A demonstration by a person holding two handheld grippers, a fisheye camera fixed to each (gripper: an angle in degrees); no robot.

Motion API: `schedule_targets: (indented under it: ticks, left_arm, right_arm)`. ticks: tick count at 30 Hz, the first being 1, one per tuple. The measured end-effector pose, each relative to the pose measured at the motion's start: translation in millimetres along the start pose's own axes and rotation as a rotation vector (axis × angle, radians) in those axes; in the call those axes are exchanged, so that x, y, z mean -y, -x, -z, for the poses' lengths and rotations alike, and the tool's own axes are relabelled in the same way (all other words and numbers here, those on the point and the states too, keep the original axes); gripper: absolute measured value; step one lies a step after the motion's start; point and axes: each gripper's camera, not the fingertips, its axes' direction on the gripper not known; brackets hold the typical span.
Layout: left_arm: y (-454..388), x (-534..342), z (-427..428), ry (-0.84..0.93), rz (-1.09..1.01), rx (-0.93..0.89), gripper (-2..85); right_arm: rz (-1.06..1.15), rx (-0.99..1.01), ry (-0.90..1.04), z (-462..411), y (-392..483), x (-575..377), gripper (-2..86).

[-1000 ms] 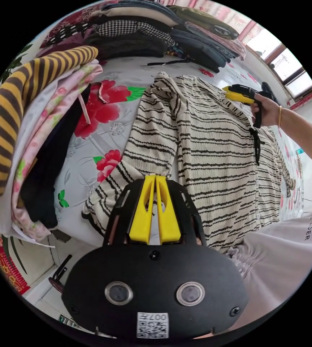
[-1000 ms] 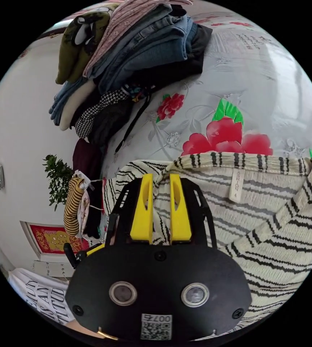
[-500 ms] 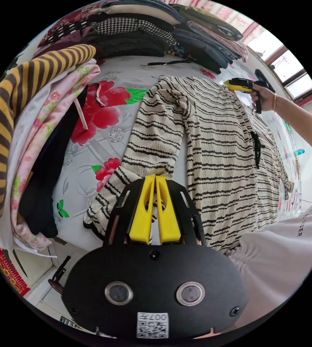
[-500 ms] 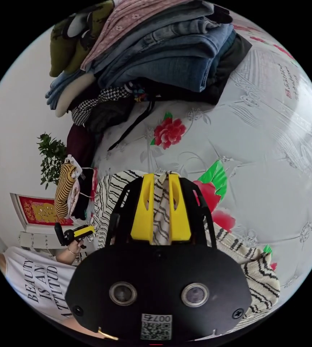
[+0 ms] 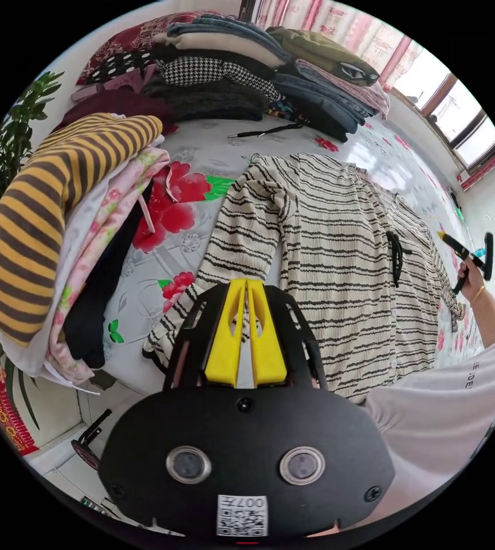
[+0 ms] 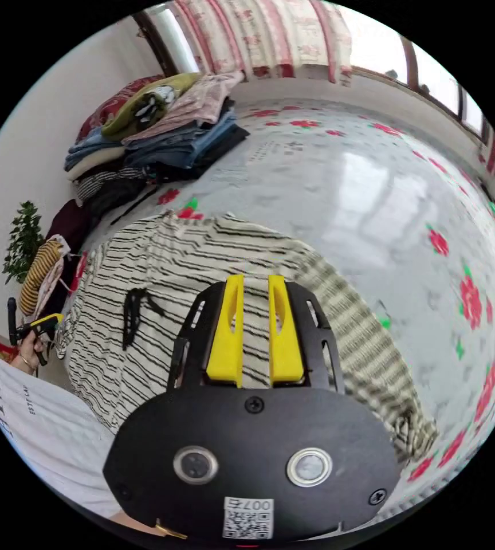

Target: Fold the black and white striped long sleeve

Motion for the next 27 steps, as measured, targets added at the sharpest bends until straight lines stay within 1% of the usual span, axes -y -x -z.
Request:
schedule_targets:
  ticks: [2,3,5,8,11,12,14,16,18,19,21,23,25,27]
  left_arm:
    - [-6.5,-1.3,0.6,0.010,0.003,-0.013,-1.0]
    - [-12.1,-2.3,0.8,0.015,0.001,-0.025,-1.0]
    - [-22.5,-3.2,0.2,0.025,-0.005,-0.040,-1.0]
    - [-44.0,-2.1,0.1,0.032,-0.029,-0.052,-1.0]
    - [-68.7,1.5,2.1,0.034,-0.070,-0.059,-1.0]
    - [-78.4,2.6,4.2,0.031,-0.089,-0.060,-1.0]
    - [-91.9,2.9,7.7,0.026,-0.116,-0.056,-1.0]
    - [-103.6,1.7,10.8,0.023,-0.138,-0.052,-1.0]
    - [-115.6,-0.7,13.4,0.026,-0.159,-0.046,-1.0]
    - [-118.1,-1.2,13.9,0.029,-0.165,-0.045,-1.0]
    - [-126.3,-2.1,16.8,0.032,-0.184,-0.036,-1.0]
    - [-130.3,-2.1,19.7,0.027,-0.192,-0.025,-1.0]
    - [-133.2,-1.9,21.1,0.022,-0.194,-0.023,-1.0]
    - [-137.0,-1.4,17.2,0.035,-0.192,-0.028,-1.0]
  right_arm:
    - [-0.207,-0.163,0.036,60.5,-78.4,-75.9,6.4]
    - [-0.266,-0.195,0.036,77.9,-97.7,-95.5,6.6]
    - [-0.480,-0.306,0.010,149.7,-160.6,-171.5,7.4]
    - [-0.618,-0.373,-0.039,218.7,-200.9,-239.1,8.0]
    - [-0.684,-0.357,-0.030,243.2,-226.6,-270.5,7.9]
    - [-0.696,-0.341,-0.023,244.1,-231.6,-274.1,7.8]
    - [-0.712,-0.247,-0.009,239.5,-242.1,-280.0,7.3]
    - [-0.687,-0.191,0.025,228.0,-239.1,-275.0,6.3]
    - [-0.646,-0.189,0.085,214.0,-228.9,-266.1,4.6]
    - [-0.602,-0.248,0.054,220.4,-216.0,-259.8,3.4]
    - [-0.574,-0.223,0.065,230.7,-209.0,-248.6,1.9]
    - [-0.549,-0.192,0.014,272.7,-200.8,-238.1,1.1]
    - [-0.549,-0.256,-0.047,316.3,-190.9,-239.2,1.1]
    - [-0.547,-0.289,-0.060,348.8,-183.6,-245.6,1.5]
